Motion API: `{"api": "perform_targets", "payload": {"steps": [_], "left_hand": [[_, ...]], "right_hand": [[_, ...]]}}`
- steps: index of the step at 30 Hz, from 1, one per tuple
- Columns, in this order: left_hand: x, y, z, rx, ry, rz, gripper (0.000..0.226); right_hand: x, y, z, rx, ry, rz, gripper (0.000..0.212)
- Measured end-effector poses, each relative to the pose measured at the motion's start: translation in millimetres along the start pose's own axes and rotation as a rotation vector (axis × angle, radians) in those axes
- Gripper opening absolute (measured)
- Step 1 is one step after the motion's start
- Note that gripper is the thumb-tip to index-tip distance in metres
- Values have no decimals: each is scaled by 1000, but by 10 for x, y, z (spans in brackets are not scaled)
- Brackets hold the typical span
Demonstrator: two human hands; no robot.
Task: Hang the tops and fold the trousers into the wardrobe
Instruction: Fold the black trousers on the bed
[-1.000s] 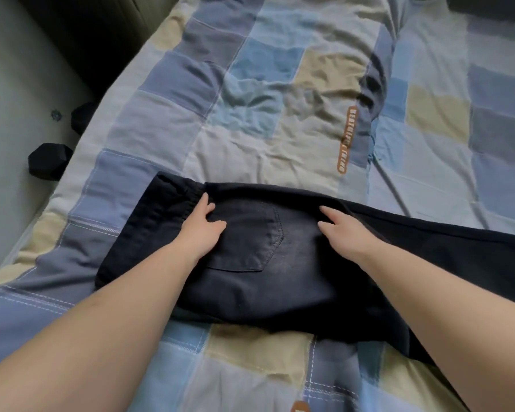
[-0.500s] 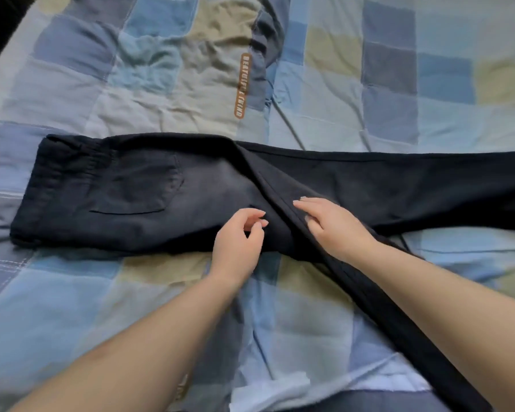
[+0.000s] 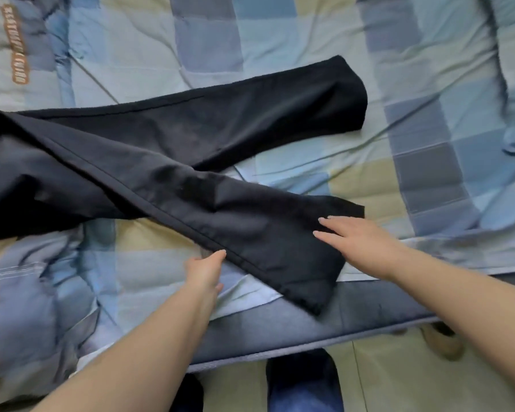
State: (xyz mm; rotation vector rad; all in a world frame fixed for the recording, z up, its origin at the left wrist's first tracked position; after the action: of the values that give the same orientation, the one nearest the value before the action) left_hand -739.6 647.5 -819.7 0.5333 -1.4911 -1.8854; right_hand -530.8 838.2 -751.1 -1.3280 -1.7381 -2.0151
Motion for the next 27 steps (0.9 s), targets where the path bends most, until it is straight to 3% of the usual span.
{"api": "perform_targets", "payload": {"steps": [2, 5, 7, 9, 11, 13, 15, 17, 19, 27], "left_hand": [[-51, -12, -45, -28, 25, -16, 47], [-303, -18, -175, -8, 10, -165, 14], [-454, -6, -247, 6, 10, -242, 10], [-580, 20, -264, -8, -54, -300, 18], [-677, 28, -184, -72, -55, -301, 24], [-802, 88, 5, -147, 15, -303, 19], [-938, 157, 265, -204, 75, -293, 15], [-1077, 251, 581, -253, 151, -271, 15], [-1261, 370, 1017, -326, 194, -267, 15], [-1934, 686, 2666, -531, 202, -272, 4]], "right_hand": [[-192, 7, -22, -2, 66, -10, 92], [-520, 0, 70, -63, 84, -88, 83], [-676, -39, 72, -75, 113, -90, 78], [-724, -65, 63, -58, 117, 15, 78], [-721, -91, 102, -24, -6, 139, 71], [-716, -85, 170, 29, -102, 260, 48], [-511, -14, 351, -34, -370, 410, 24], [-343, 93, 616, -193, -739, 475, 30], [-89, 150, 878, -272, -959, 558, 22], [1226, -94, 1796, -295, -1174, 920, 12]]}}
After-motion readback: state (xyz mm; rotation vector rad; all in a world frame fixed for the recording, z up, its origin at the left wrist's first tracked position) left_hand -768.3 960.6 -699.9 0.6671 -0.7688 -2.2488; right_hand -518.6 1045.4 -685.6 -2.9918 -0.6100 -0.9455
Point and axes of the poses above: each hand's wrist, its own y-axis away from the middle knuckle, its own x-axis out of the back of the hand, z = x × y, the point moved 8 cm from there along -y, towards the middle knuckle, and after that the axes turned 8 degrees about -z, right-handed, at the moved point
